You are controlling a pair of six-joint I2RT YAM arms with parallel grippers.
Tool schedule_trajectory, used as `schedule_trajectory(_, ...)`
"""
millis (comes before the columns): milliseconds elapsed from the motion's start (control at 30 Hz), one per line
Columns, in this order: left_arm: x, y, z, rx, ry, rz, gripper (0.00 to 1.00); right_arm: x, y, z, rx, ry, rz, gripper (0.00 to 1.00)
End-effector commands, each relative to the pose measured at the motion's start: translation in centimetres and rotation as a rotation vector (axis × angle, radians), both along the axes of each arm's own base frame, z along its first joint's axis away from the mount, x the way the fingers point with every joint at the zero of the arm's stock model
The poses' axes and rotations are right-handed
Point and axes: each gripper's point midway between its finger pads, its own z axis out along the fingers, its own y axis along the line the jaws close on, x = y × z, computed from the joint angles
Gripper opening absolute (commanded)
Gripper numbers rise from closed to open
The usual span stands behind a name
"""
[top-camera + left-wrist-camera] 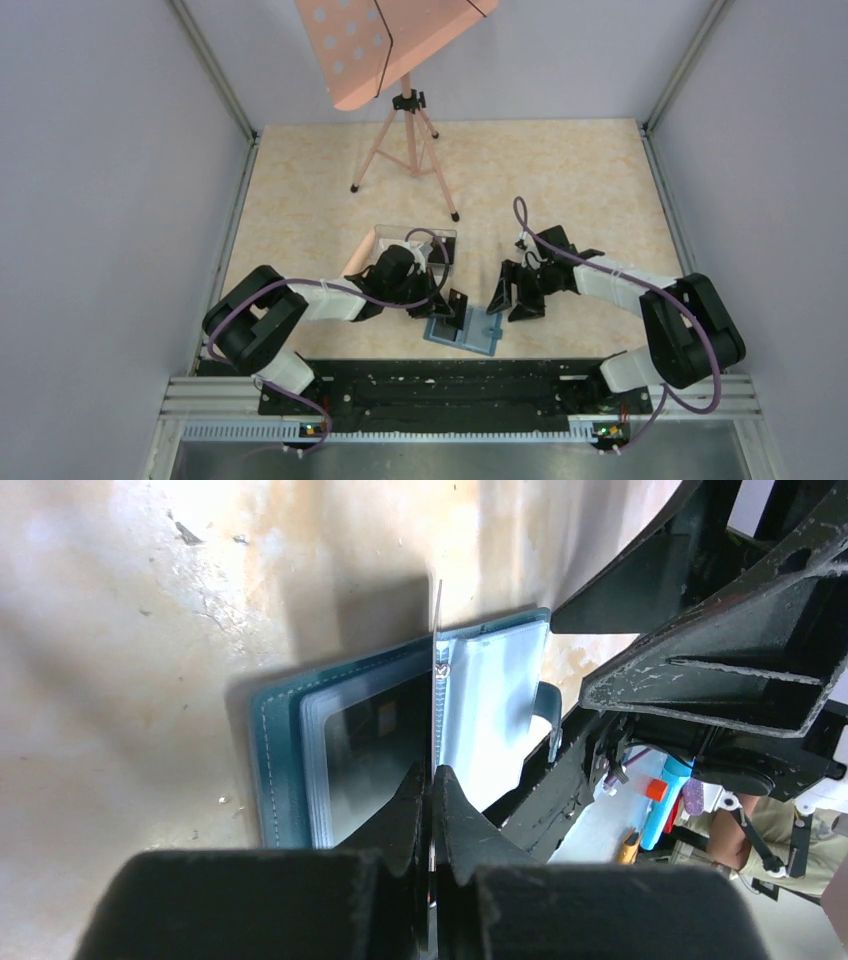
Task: Put the credit cards into the card holder
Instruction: Move the card holder to the center of the board.
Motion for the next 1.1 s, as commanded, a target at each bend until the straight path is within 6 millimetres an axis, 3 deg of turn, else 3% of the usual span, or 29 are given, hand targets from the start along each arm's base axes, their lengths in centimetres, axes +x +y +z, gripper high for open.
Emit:
schedule_trajectory(0, 1.0, 0.1, 0.3, 0.01, -0.04, 0.009, 0.0, -0.5, -1.9, -1.3, -0.134, -0.013, 0.005, 0.68)
schedule_trajectory(200, 1.1, 0.4, 0.2, 0.013, -0.05, 0.02, 0.0, -2.9, -1.0, -1.7, -0.066, 0.078, -0.002, 0.7)
schedule_trajectory(367, 1.2, -0.2, -0.2, -0.006, -0.029, 0.004, 0.0, -3.6, 0.9, -1.5, 0.054, 0.119, -0.018, 0.7)
schedule_trajectory(533, 1.3, -1.6, 0.2, -0.088, 0.01, -0.013, 0.0, -1.9, 2.0, -1.3, 0.104, 0.098, -0.053, 0.7)
schedule_trajectory(733, 2.0, -1.8, 0.7, -0.109, 0.004, 0.0, 0.0, 2.5, 2.3, -0.2, 0.124, 0.031, -0.096, 0.69)
schedule_trajectory(867, 2.9, -1.4, 1.1, -0.092, -0.019, 0.017, 0.0, 4.2, 1.8, -0.4, 0.069, -0.002, -0.077, 0.68)
schedule_trajectory(1067, 3.7, -1.1, 1.8, -0.06, -0.059, 0.029, 0.0, 4.8, -0.4, -1.3, -0.089, -0.049, -0.039, 0.7)
